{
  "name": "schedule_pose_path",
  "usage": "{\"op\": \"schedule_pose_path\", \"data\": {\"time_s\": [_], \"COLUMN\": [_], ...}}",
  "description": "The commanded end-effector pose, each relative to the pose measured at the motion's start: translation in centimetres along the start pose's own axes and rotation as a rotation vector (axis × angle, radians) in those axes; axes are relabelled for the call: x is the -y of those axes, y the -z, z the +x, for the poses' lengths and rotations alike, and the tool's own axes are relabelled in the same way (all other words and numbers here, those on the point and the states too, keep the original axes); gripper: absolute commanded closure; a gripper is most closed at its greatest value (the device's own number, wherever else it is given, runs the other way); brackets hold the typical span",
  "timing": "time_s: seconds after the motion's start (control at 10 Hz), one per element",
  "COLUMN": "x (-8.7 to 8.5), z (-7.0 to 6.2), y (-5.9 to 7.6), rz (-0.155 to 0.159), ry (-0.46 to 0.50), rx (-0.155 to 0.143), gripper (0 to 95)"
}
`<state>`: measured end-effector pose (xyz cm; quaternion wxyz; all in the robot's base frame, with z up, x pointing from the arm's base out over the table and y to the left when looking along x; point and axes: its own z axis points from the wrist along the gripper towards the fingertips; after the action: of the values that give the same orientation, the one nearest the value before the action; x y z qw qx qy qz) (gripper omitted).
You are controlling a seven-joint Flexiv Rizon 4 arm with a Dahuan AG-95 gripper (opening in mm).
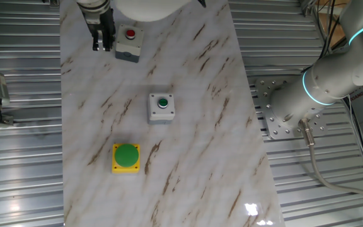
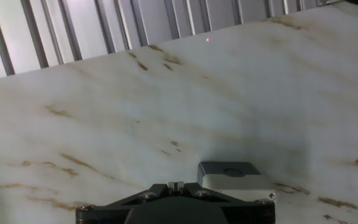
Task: Press three buttons from left to right in sequence
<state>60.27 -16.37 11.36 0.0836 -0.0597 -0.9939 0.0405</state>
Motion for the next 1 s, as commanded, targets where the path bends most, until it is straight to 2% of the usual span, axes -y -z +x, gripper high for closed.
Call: {"op": "schedule_pose_path", "data": {"time_s": [0.1,0.3,0.7,1.0], "x": [-0.03,-0.03,-0.03,-0.03], "z": [-0.01,-0.01,-0.01,-0.01], "y": [0.04,0.04,0.04,0.04], "rz": [-0.008,-0.008,-0.029,-0.046], "ry": [0.082,0.174,0.273,0.357], "rx": [-0.013,-0.018,-0.07,-0.073], "gripper": [95.0,95.0,95.0,95.0]}}
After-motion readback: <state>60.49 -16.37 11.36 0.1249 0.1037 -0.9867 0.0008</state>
